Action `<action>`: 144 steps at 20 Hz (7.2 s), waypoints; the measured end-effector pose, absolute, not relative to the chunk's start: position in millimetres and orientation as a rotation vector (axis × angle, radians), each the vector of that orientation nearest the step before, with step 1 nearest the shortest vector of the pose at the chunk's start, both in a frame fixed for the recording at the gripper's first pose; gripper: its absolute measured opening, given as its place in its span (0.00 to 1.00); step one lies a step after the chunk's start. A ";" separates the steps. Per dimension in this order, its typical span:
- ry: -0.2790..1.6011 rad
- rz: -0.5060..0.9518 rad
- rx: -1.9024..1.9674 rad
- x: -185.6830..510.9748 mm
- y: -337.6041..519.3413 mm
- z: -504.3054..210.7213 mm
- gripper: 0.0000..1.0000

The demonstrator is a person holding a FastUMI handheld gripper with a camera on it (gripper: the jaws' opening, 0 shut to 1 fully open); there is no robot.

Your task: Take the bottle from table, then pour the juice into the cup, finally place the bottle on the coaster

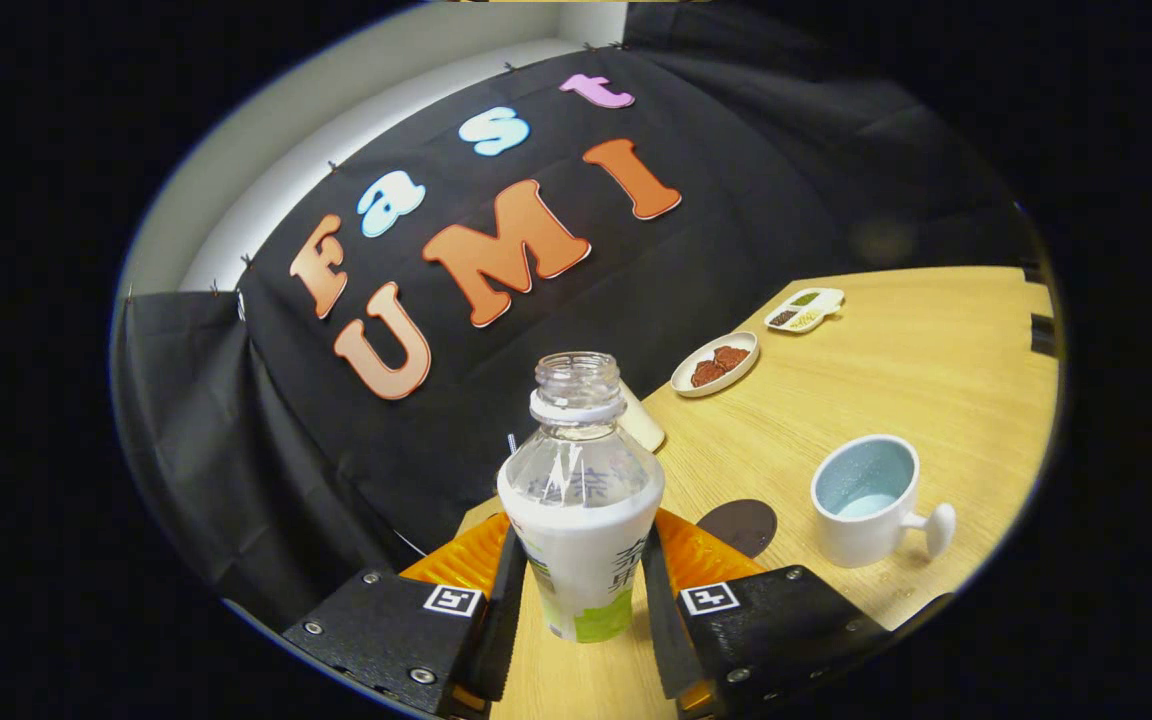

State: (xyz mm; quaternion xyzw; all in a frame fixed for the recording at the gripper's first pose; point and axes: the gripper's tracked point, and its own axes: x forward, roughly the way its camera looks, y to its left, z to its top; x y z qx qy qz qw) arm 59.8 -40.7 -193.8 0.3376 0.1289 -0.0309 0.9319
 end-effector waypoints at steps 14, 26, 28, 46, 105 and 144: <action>0.227 -0.104 1.164 68.7 -56.3 -187.5 0.58; 0.181 -0.123 1.489 75.6 -64.4 -193.1 0.58; 0.176 -0.121 1.522 74.9 -64.7 -192.0 0.58; 0.169 -0.129 1.726 80.2 -62.4 -194.2 0.58; 0.077 -0.152 2.033 86.5 -77.1 -160.1 0.60; 0.010 -0.150 2.158 87.7 -86.2 -143.1 0.60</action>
